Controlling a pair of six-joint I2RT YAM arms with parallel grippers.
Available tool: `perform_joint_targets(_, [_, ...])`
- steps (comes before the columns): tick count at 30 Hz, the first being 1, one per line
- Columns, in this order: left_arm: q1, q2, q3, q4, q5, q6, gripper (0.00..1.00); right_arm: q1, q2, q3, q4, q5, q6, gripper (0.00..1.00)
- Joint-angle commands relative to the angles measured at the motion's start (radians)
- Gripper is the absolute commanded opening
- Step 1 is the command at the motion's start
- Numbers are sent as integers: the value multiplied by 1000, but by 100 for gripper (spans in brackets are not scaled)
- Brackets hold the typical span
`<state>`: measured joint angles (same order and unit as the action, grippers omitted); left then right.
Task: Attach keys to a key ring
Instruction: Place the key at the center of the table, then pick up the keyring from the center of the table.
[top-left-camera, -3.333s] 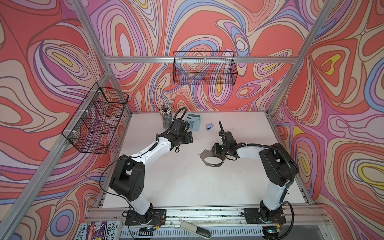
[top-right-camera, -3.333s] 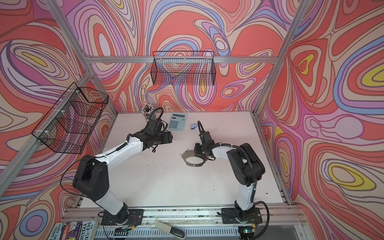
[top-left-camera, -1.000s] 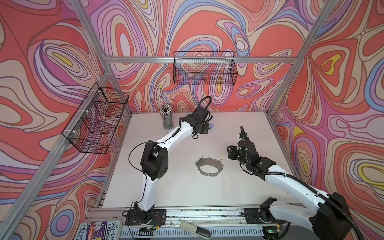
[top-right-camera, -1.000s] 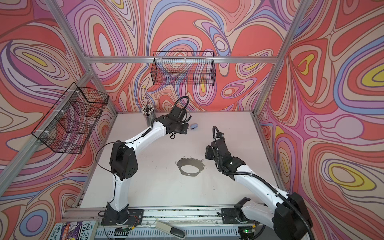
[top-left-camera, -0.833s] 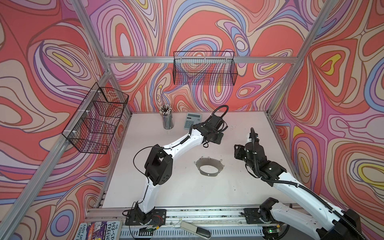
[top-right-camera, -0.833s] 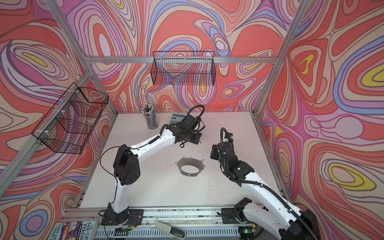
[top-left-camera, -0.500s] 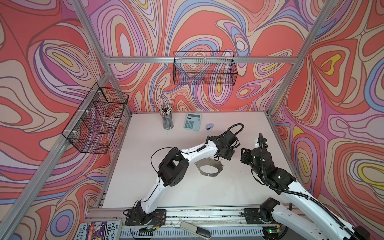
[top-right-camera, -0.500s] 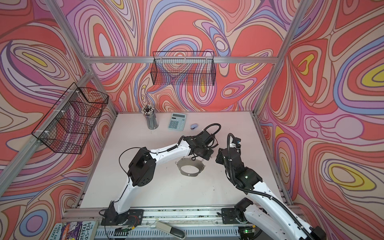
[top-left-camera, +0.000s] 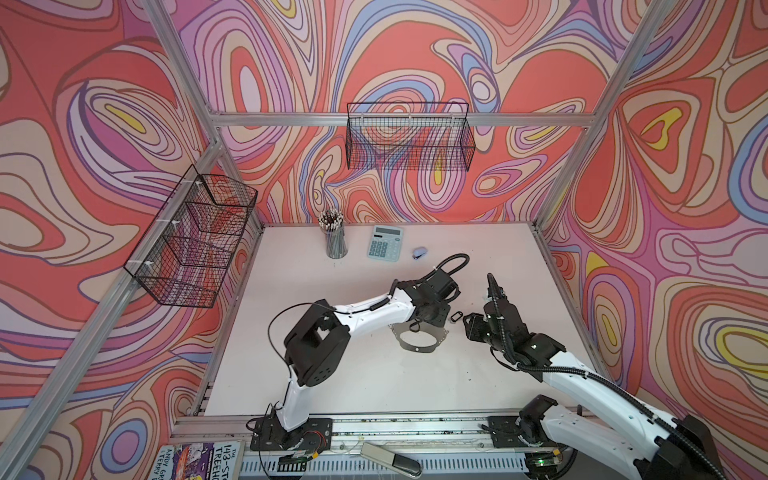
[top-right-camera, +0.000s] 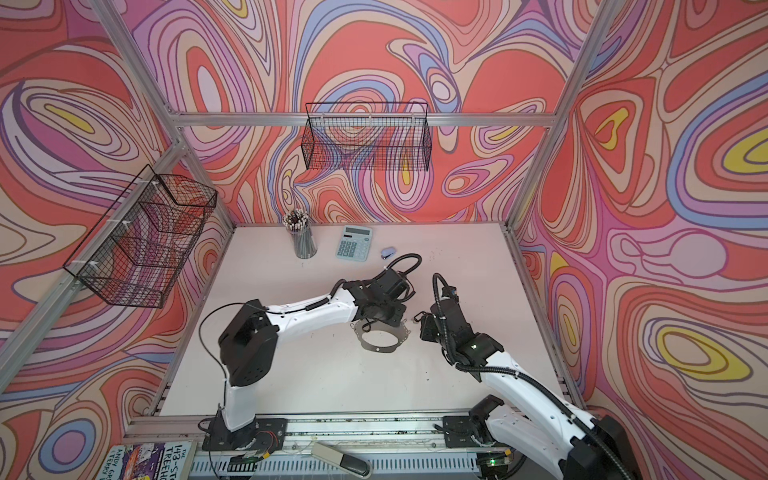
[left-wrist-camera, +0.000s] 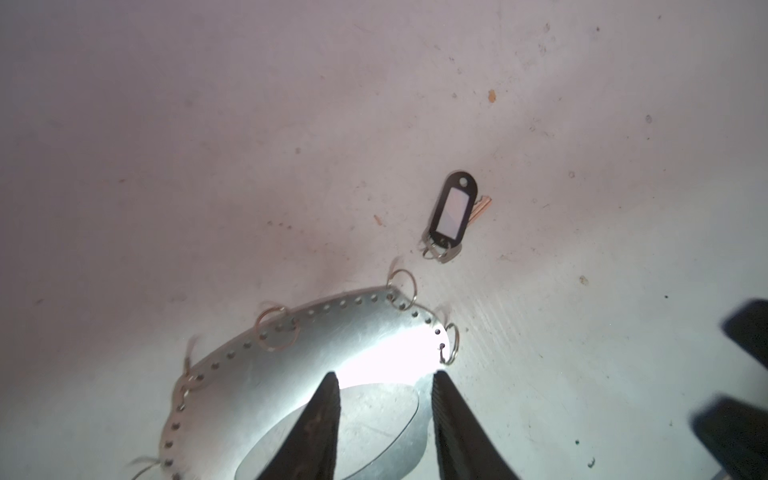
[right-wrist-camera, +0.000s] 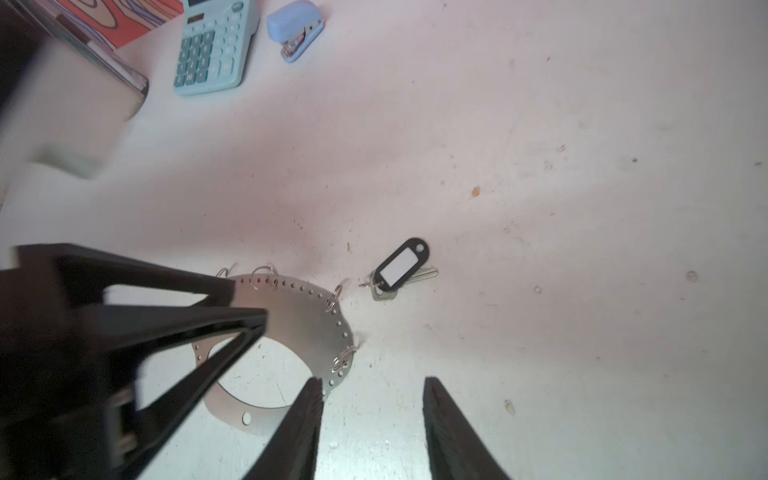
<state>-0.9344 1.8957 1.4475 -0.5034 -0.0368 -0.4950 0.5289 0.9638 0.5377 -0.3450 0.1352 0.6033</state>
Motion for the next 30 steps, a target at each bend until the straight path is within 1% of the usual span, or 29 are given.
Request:
perform_joint_targets(1, [3,-75,-156,39,-56,-106,38,-4,46,-12,79,-64,-11,43])
perform_joint_targets(4, [3,-117,-280,122,2,-124,39,-4,93,2,96,-58,-9,44])
perform_joint_targets(8, [-9,-122,-308,200,78,-80,41,-4,113,21,69,13,16,45])
perform_joint_targets(11, [-20,-84,-273,230,145,-36,42,-7,96,24,32,77,42,46])
perform_joint_targets(14, [-24,-28,-220,232,182,-4,42,-20,59,11,14,103,58,45])
perform_joint_targets(19, [-28,29,-153,261,213,47,40,-68,1,-13,0,79,51,45])
perform_joint_targets(23, [-32,96,-62,203,223,98,39,-114,-26,-30,-2,51,50,45])
perform_joint_targets(27, [-34,151,1,169,247,127,37,-142,-38,-41,1,30,50,45])
perform_joint_targets(30, [-35,184,39,128,238,143,35,-156,-43,-45,1,19,48,45])
